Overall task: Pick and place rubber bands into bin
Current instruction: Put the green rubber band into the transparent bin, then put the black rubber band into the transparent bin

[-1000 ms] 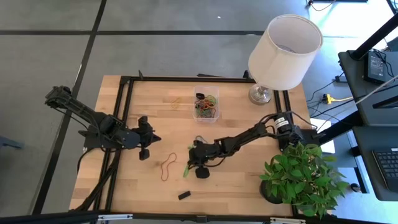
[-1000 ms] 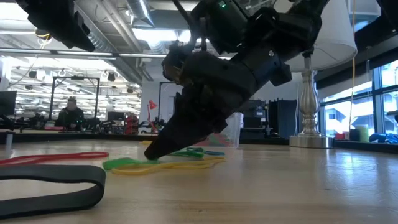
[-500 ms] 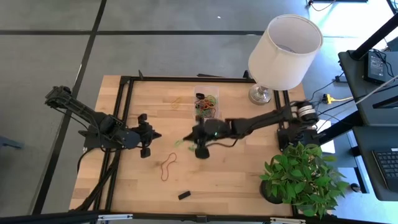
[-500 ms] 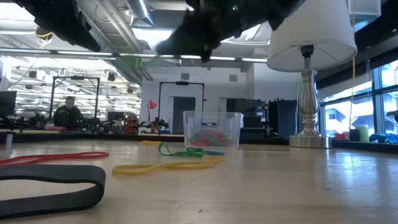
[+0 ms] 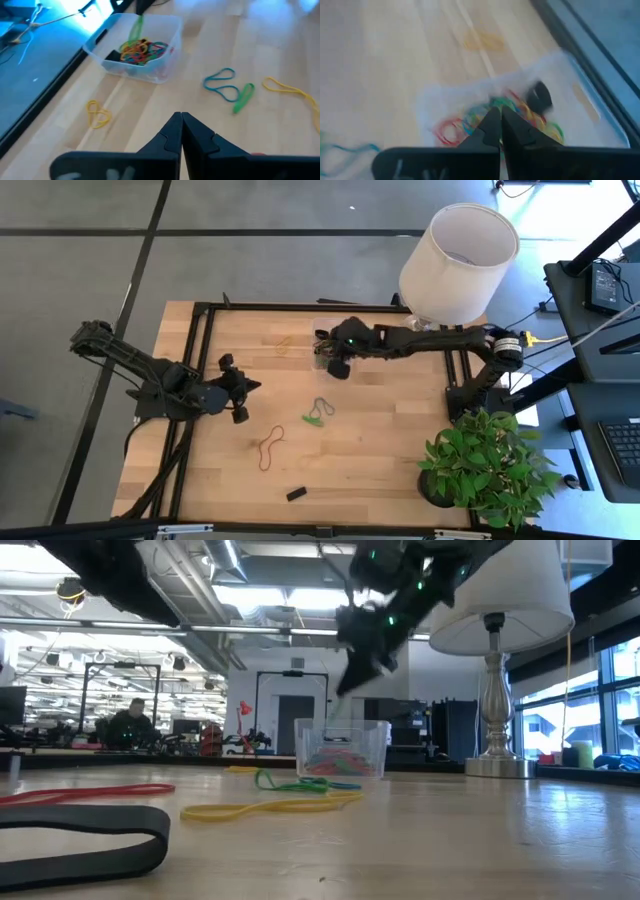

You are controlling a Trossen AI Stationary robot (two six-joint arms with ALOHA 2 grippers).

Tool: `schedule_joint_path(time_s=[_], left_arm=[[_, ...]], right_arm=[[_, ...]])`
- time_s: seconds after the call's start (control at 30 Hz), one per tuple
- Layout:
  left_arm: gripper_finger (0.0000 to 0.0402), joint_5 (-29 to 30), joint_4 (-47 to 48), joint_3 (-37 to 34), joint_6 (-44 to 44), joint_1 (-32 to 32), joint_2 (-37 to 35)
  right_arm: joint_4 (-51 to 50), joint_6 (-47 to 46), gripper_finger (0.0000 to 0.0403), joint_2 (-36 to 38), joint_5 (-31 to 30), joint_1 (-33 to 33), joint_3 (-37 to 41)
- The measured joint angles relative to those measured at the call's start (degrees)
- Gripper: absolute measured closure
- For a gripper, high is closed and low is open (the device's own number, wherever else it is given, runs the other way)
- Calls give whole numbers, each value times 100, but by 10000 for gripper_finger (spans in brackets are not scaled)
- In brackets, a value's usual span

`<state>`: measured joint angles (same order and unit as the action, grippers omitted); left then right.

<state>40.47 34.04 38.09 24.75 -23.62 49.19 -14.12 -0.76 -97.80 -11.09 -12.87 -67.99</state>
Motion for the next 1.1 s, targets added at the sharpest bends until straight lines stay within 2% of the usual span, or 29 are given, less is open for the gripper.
schedule_joint_path(time_s=[0.13,0.27,0.37,0.53,0.7,0.8,0.93,1.03,1.1], left_arm=[[398,4,-1,0,6,320,0],[399,-13,-66,0,229,649,36],[398,-227,-300,0,348,860,142],[399,-651,-768,0,206,1088,538],[400,-1028,-1131,0,176,1144,1060],[398,-1333,-1288,-1,25,1142,1292],[400,-1648,-1304,82,-210,1137,1454],[399,-1862,-1296,218,-498,1135,1456],[399,-1968,-1295,309,-689,1128,1458]], right_arm=[[-108,364,397,-213,299,-283,4],[-110,480,377,-316,521,-472,4],[-144,414,349,-304,573,-596,2],[-140,532,288,-280,1135,-799,0],[-183,114,231,-277,1185,-869,0],[-323,-106,210,-213,1267,-868,0],[-889,-729,211,48,1352,-789,-2],[-1347,-884,229,396,1360,-587,19],[-1313,-943,246,753,1386,-389,310]])
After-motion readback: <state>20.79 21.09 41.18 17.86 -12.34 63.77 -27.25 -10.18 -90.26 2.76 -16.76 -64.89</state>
